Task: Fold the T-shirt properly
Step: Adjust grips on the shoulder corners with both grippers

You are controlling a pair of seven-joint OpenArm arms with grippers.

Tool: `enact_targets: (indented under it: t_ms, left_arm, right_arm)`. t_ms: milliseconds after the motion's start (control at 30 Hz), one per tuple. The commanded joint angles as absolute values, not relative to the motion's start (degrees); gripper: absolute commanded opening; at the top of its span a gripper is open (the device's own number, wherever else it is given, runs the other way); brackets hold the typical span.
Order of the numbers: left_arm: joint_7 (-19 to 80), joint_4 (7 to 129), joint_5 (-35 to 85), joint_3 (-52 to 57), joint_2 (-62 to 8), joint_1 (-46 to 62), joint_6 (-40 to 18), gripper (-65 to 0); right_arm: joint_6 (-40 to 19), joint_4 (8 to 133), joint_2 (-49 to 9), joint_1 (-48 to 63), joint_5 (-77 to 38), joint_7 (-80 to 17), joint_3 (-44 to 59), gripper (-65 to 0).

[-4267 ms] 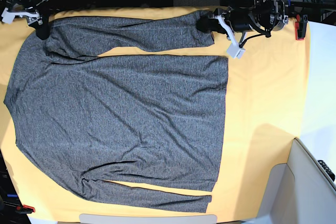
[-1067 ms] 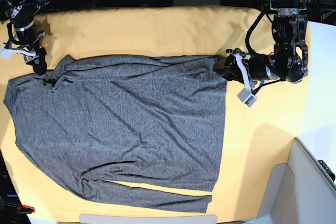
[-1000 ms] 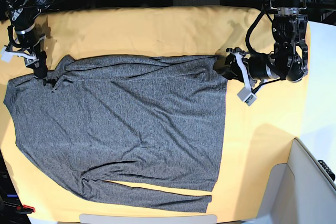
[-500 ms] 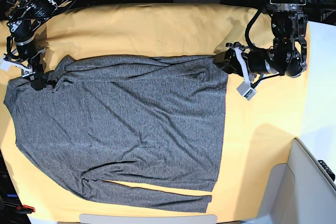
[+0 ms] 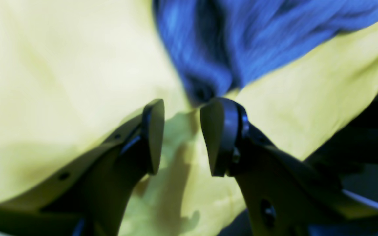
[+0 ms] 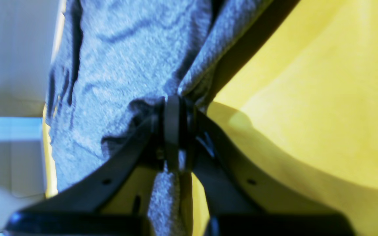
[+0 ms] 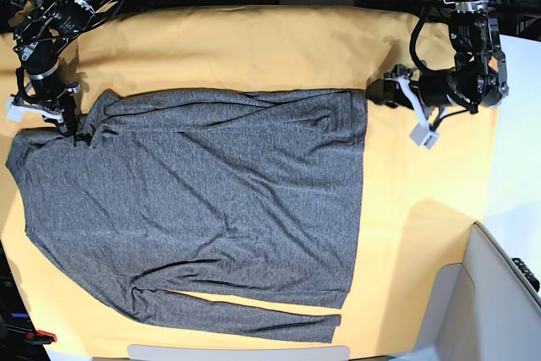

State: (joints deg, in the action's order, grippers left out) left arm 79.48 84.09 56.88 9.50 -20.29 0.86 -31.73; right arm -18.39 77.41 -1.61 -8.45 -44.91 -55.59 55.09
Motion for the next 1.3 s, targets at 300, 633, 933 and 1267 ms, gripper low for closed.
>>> enact_targets:
  t_ms: [300,633,933,1267]
  left_arm:
    - [80.0,77.93,57.63,9.63,-18.77,-0.75,-31.87,-36.8]
    - [80.0,77.93,63.6,9.54,-19.03,-2.24,-31.87,-36.8]
    - [80.0,77.85,65.63,9.45,-18.95,-2.24,-31.52,-36.7]
    - [80.0,78.11,65.8,9.36,-17.71,-2.24,-31.52,-36.7]
  right_arm:
    - [-13.14,78.46,-1.8,-9.01,-46.11,-57.1,53.85,-65.0]
    - [-12.0,82.07,-1.8,-8.66,-46.11,-57.1,53.05,-65.0]
    - [-12.0,82.07,-1.89,-8.57,-46.11,-57.1,52.97,-65.0]
    - [-12.0,82.07,-1.89,-8.57,-46.11,-57.1,52.97,-65.0]
